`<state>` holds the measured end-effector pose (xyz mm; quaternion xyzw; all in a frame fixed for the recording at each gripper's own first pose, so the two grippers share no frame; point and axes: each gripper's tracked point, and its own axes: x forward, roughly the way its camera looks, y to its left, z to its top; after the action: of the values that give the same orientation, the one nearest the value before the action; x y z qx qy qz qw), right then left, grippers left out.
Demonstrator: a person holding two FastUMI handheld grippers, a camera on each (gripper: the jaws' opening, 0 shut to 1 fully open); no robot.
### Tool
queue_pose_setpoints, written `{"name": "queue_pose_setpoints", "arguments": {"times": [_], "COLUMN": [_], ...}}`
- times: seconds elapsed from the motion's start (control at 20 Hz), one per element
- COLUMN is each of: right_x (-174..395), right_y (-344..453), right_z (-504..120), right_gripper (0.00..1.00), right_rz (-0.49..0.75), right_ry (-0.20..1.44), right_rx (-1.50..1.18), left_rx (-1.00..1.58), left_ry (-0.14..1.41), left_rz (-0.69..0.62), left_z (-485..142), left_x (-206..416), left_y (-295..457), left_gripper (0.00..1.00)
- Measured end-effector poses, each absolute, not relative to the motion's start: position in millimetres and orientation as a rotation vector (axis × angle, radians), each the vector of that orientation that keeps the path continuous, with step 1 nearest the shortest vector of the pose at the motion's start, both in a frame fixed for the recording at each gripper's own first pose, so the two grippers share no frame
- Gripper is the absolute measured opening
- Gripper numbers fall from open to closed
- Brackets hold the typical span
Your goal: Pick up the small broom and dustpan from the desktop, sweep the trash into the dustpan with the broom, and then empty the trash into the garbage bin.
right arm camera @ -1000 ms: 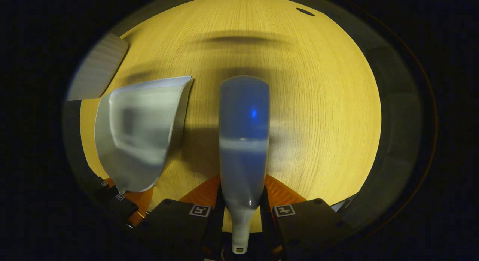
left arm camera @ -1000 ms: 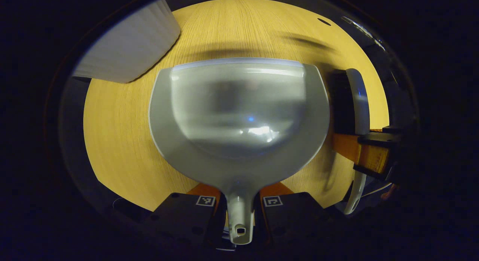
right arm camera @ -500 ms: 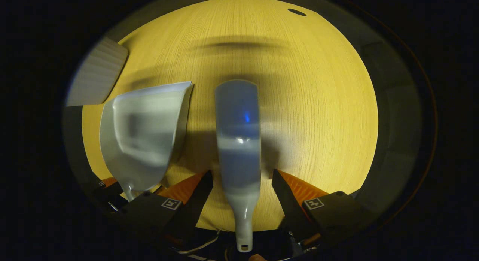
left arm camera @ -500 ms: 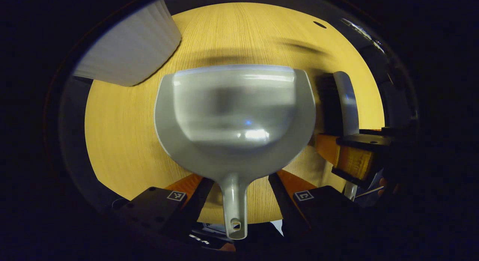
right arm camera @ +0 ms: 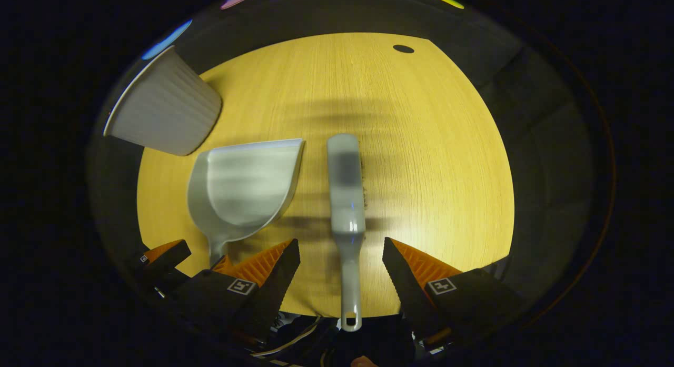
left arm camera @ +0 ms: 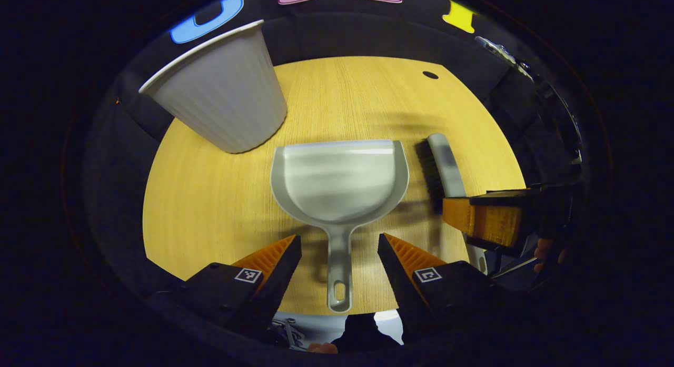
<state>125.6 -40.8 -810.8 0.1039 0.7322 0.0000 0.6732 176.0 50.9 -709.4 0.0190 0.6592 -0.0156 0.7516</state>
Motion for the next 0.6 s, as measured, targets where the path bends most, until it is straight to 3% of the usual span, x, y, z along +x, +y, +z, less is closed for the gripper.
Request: {"name": "queue_pose_setpoints", "arguments": {"times": [0.15,0.2,0.25,0.3,0.35,0.4,0.6], "right_x": [121.3,122.8,124.1,124.1,125.4,125.9,140.7], "right_y": [-38.4,-39.6,-42.5,-47.3,-51.2,-57.8,-87.2], "right_z": [-763.0,-748.0,-732.0,-713.3,-695.0,-675.0,-586.5], "right_gripper": [1.0,0.92,0.93,1.0,0.92,1.0,0.99], "right_rz": [-0.011,-0.018,-0.029,-0.041,-0.046,-0.06,-0.104], "right_ry": [1.503,1.44,1.377,1.315,1.247,1.181,0.874], "right_rx": [0.291,0.312,0.326,0.333,0.343,0.339,0.288], "left_rx": [0.055,0.049,0.039,0.034,0.034,0.036,0.049], "left_ry": [1.249,1.186,1.118,1.05,0.979,0.913,0.67], "left_rz": [0.001,0.016,0.02,0.025,0.024,0.031,0.047], "left_z": [-662.2,-646.3,-631.5,-613.8,-598.3,-594.2,-573.7], "left_x": [174.0,172.4,168.0,164.6,161.9,154.5,143.5], "left_y": [59.2,61.4,64.0,67.1,69.5,69.7,74.0], "left_gripper": [0.87,0.88,0.88,0.87,0.88,0.87,0.87]}}
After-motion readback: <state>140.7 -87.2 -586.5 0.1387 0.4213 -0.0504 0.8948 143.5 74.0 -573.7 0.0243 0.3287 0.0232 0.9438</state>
